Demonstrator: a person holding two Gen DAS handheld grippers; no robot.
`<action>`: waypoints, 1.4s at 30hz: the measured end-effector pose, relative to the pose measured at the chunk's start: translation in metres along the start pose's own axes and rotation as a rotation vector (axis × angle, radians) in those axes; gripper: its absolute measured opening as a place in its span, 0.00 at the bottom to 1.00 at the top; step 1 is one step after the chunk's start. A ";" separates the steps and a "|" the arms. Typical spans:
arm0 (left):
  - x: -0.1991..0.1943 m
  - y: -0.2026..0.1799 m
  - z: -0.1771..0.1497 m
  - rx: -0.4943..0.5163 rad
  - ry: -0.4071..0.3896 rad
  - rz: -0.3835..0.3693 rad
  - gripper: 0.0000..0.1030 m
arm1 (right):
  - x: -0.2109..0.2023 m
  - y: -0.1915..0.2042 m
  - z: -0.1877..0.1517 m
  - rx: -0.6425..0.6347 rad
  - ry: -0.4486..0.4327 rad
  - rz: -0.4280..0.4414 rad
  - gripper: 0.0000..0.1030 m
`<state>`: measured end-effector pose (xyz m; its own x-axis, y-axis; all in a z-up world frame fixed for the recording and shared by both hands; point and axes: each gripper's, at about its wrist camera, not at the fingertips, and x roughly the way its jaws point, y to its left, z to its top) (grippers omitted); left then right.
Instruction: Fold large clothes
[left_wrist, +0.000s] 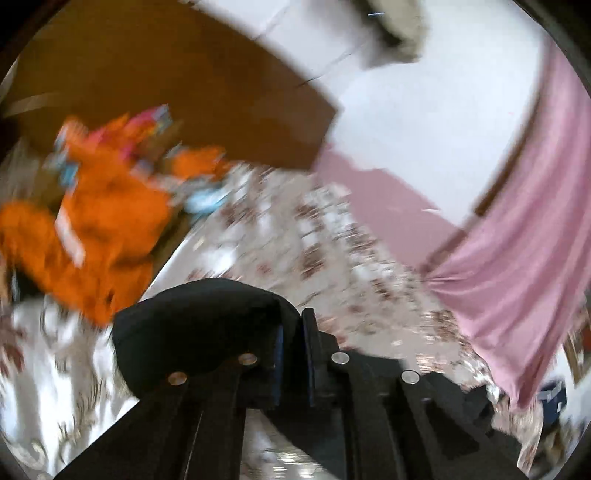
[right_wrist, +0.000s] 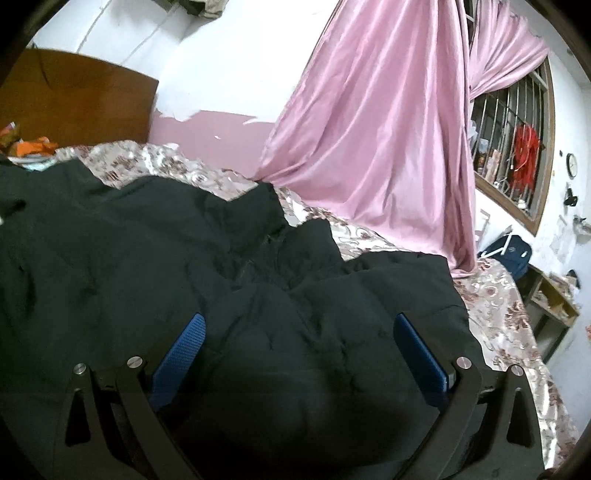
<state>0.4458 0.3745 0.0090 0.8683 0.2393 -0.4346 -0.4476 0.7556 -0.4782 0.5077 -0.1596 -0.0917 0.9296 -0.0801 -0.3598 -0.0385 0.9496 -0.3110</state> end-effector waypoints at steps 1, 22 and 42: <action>-0.008 -0.011 0.005 0.032 -0.014 -0.017 0.09 | -0.003 -0.003 0.003 0.007 -0.001 0.049 0.97; -0.095 -0.281 -0.096 0.552 0.119 -0.647 0.07 | -0.050 -0.131 -0.072 0.501 0.142 0.325 0.98; 0.046 0.087 -0.129 -0.517 0.326 -0.047 0.79 | -0.070 -0.101 -0.064 0.391 0.132 0.437 0.98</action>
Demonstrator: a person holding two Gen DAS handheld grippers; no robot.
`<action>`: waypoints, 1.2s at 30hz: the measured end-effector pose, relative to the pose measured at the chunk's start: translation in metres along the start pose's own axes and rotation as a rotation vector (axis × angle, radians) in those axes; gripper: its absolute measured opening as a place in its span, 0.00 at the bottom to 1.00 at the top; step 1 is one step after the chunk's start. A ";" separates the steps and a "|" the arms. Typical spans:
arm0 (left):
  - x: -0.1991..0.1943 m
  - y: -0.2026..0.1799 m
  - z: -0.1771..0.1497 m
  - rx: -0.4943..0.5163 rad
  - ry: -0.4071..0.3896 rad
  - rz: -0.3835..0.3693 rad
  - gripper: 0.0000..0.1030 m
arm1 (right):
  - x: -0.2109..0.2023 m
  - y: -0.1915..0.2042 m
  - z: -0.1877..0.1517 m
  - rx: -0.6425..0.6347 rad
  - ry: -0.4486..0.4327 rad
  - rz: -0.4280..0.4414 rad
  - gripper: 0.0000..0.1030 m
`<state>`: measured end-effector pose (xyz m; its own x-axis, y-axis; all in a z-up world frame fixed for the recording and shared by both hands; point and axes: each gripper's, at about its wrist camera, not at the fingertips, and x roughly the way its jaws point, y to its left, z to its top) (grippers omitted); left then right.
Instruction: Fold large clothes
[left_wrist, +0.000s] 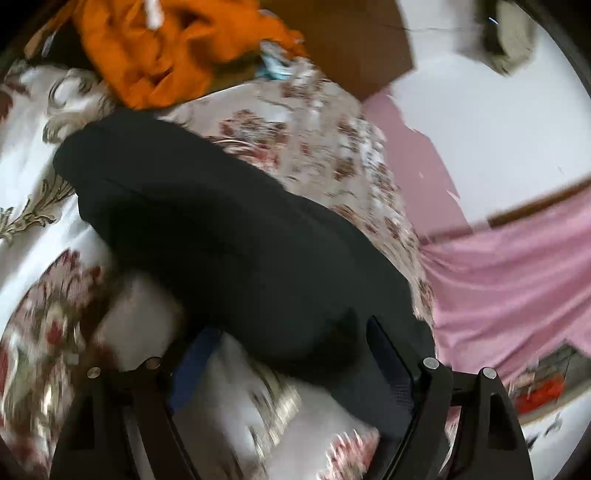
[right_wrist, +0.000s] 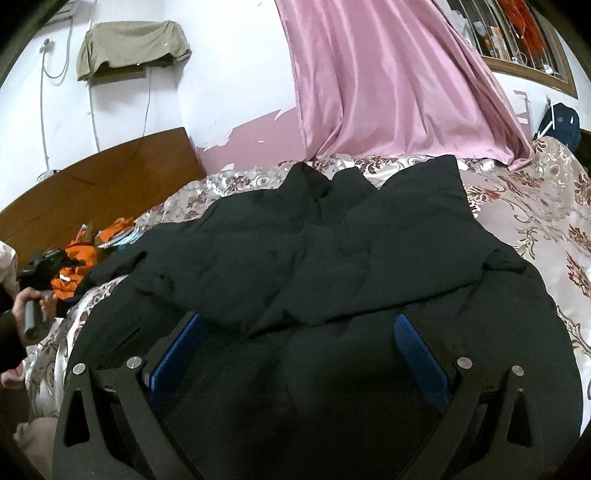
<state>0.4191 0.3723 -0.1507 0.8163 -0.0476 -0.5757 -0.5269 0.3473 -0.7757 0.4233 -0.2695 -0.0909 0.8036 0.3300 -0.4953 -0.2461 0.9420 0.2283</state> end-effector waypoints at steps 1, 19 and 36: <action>0.003 0.003 0.001 -0.030 -0.010 -0.002 0.79 | 0.000 0.002 0.001 -0.003 0.005 -0.002 0.98; -0.058 -0.230 -0.062 0.680 -0.116 -0.399 0.09 | -0.016 0.021 0.022 -0.010 -0.046 -0.016 0.98; 0.047 -0.229 -0.312 1.166 0.682 -0.252 0.13 | -0.050 -0.051 0.004 0.212 -0.038 -0.141 0.98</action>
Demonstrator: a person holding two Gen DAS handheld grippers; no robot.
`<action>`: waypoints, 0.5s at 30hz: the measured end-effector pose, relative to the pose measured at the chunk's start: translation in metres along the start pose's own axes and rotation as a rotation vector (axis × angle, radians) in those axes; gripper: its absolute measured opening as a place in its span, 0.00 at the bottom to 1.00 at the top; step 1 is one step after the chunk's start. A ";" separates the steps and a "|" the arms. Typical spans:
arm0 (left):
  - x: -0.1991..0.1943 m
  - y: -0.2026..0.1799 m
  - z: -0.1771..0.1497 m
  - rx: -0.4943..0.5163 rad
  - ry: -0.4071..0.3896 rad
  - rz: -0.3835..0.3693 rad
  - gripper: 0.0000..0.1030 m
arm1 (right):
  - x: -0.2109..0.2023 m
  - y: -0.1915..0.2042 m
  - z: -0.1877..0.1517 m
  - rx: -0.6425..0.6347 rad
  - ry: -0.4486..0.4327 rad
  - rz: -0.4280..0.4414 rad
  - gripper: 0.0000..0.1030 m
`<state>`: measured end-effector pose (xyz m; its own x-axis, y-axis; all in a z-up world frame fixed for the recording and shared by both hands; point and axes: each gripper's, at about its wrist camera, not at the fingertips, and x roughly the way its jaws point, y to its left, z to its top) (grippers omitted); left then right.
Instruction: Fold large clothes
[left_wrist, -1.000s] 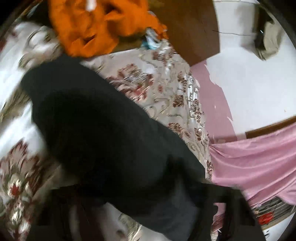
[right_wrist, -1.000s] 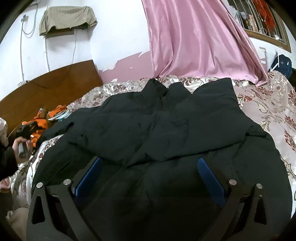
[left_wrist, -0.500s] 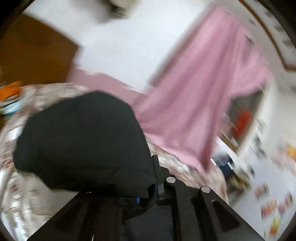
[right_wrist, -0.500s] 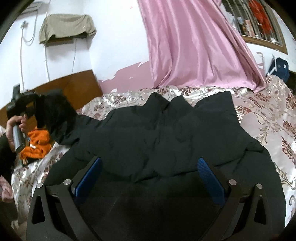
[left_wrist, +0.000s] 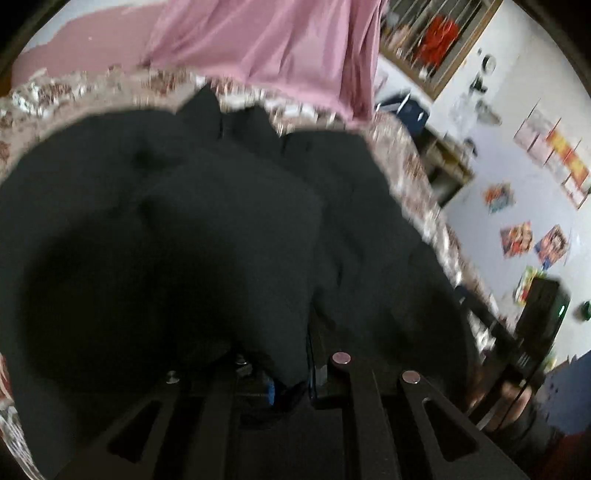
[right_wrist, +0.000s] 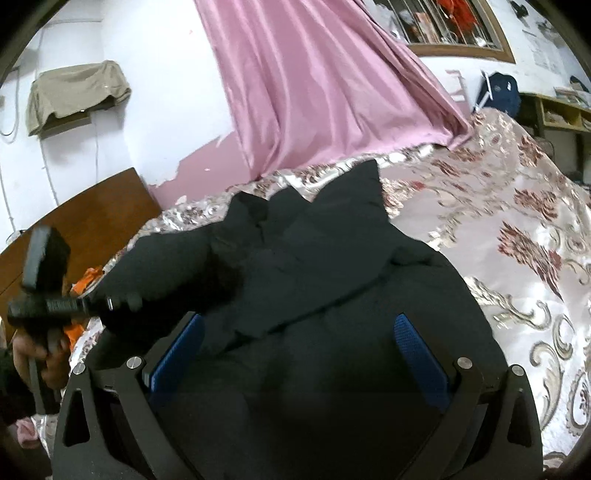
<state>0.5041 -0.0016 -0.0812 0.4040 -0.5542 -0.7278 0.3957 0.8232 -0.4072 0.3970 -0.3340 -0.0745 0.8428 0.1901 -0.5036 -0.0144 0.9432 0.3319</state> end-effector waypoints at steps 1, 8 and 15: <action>0.003 0.001 -0.006 0.000 0.019 -0.008 0.16 | 0.001 -0.003 -0.001 0.007 0.008 -0.002 0.98; -0.023 -0.015 -0.036 0.083 0.051 -0.083 0.88 | 0.025 -0.013 -0.007 0.113 0.071 0.068 0.98; -0.086 0.003 -0.057 -0.006 -0.095 0.045 0.88 | 0.048 0.001 -0.016 0.192 0.134 0.222 0.98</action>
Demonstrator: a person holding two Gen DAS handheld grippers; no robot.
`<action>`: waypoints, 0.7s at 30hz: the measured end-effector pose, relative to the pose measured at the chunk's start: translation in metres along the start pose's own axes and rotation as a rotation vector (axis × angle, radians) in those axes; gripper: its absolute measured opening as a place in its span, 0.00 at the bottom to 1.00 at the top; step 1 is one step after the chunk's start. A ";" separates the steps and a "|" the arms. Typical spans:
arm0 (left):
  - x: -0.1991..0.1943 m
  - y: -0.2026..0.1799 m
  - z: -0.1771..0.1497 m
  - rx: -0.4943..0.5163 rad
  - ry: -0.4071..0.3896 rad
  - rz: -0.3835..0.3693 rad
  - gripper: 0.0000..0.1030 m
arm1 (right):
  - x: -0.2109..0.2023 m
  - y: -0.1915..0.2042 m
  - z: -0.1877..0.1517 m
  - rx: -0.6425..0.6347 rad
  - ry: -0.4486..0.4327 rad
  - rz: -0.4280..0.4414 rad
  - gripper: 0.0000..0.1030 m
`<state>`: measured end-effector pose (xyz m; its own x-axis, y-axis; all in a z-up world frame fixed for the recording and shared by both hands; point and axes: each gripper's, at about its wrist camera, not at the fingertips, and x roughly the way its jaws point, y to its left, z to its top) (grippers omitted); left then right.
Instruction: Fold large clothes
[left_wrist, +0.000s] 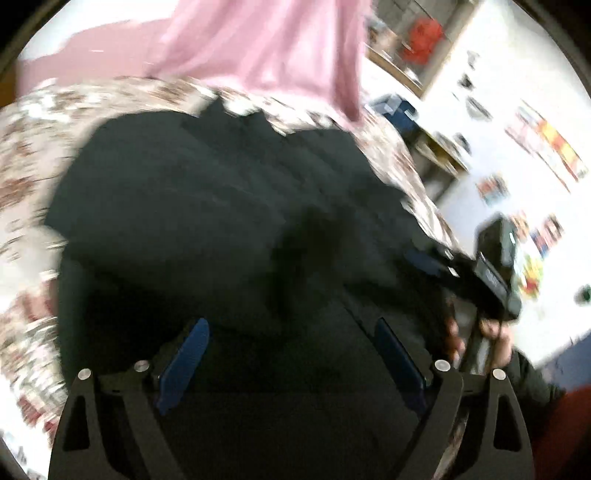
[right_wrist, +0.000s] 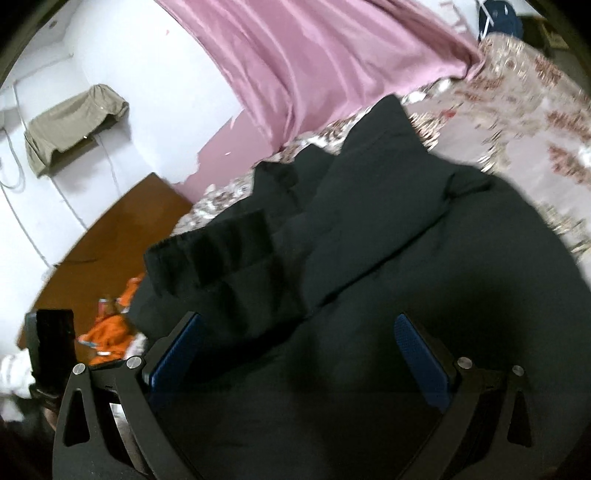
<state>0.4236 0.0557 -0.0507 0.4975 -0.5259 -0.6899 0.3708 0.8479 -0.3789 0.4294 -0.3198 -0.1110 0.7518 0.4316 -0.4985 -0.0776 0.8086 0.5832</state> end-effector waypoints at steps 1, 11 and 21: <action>-0.006 0.006 0.001 -0.022 -0.017 0.023 0.88 | 0.001 0.002 -0.001 0.008 -0.009 0.004 0.98; -0.062 0.086 -0.028 -0.277 -0.128 0.260 0.91 | 0.006 -0.003 -0.022 0.117 0.036 0.085 0.98; -0.055 0.096 -0.035 -0.305 -0.130 0.295 0.91 | 0.049 0.039 -0.037 -0.232 0.203 -0.339 0.85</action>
<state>0.4043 0.1682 -0.0709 0.6487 -0.2463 -0.7201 -0.0406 0.9337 -0.3558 0.4391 -0.2515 -0.1367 0.6182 0.1779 -0.7656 -0.0110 0.9759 0.2179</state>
